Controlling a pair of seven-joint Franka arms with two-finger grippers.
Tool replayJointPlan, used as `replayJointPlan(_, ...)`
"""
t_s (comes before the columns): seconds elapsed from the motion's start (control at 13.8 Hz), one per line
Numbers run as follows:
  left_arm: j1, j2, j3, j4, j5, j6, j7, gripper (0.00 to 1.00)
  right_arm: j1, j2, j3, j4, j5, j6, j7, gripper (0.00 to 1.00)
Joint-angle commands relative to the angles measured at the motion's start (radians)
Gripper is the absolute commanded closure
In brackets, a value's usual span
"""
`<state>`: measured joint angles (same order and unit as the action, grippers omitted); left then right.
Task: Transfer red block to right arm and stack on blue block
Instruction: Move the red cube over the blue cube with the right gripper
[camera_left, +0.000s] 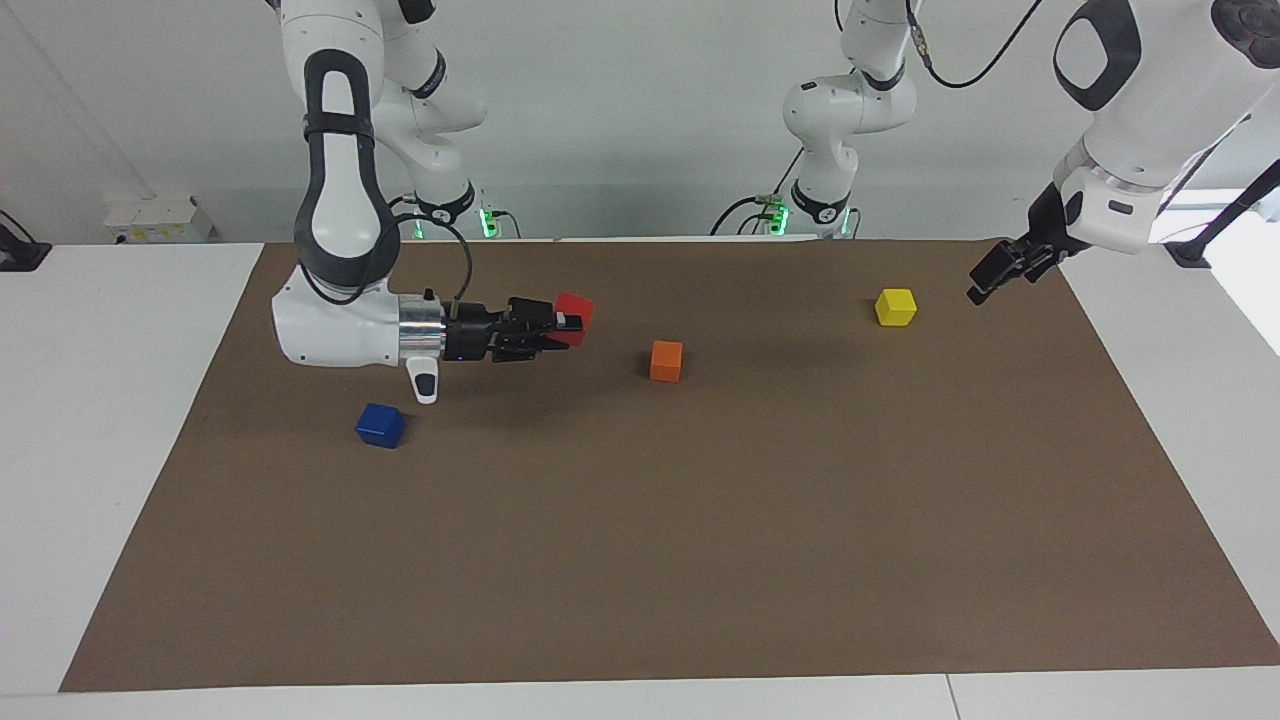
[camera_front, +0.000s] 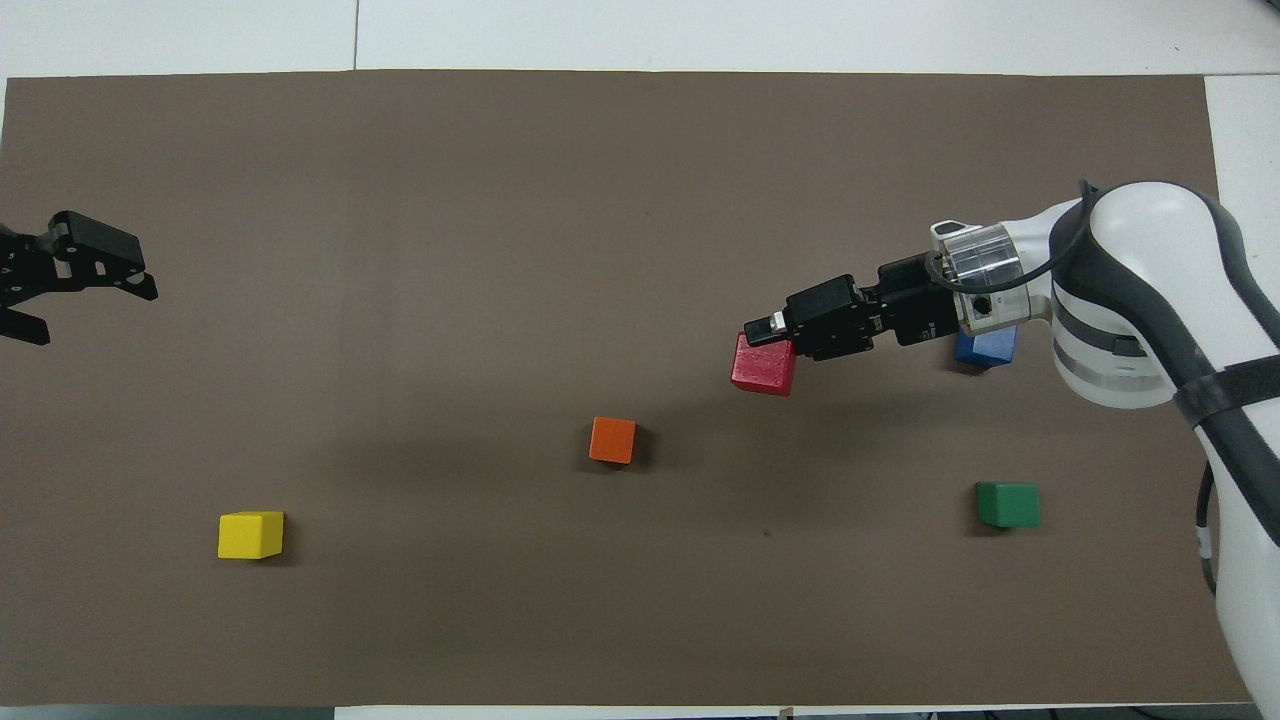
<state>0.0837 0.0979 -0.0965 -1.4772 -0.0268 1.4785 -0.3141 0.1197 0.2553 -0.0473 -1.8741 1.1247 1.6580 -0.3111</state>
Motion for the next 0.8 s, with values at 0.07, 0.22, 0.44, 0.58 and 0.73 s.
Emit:
replayJointPlan(0.07, -0.051, 0.026, 0.001, 0.043, 0.091, -0.027, 0.044, 0.00, -0.011, 0.009, 0.012, 0.105, -0.288, 0.019, 0.136, 1.00)
replayJointPlan(0.22, -0.056, 0.025, 0.009, 0.031, 0.088, -0.035, 0.032, 0.00, -0.011, 0.010, 0.010, 0.136, -0.428, 0.020, 0.158, 1.00)
replayJointPlan(0.44, -0.033, -0.030, -0.003, -0.035, 0.073, -0.006, 0.043, 0.00, -0.015, 0.015, 0.013, 0.164, -0.688, 0.071, 0.158, 1.00)
replayJointPlan(0.58, -0.003, -0.037, -0.006, -0.040, 0.021, 0.025, 0.102, 0.00, -0.012, 0.010, 0.012, 0.164, -0.781, 0.103, 0.150, 1.00)
replayJointPlan(0.73, 0.005, -0.040, 0.001, -0.069, -0.033, 0.066, 0.164, 0.00, -0.011, 0.010, 0.013, 0.164, -0.868, 0.153, 0.149, 1.00)
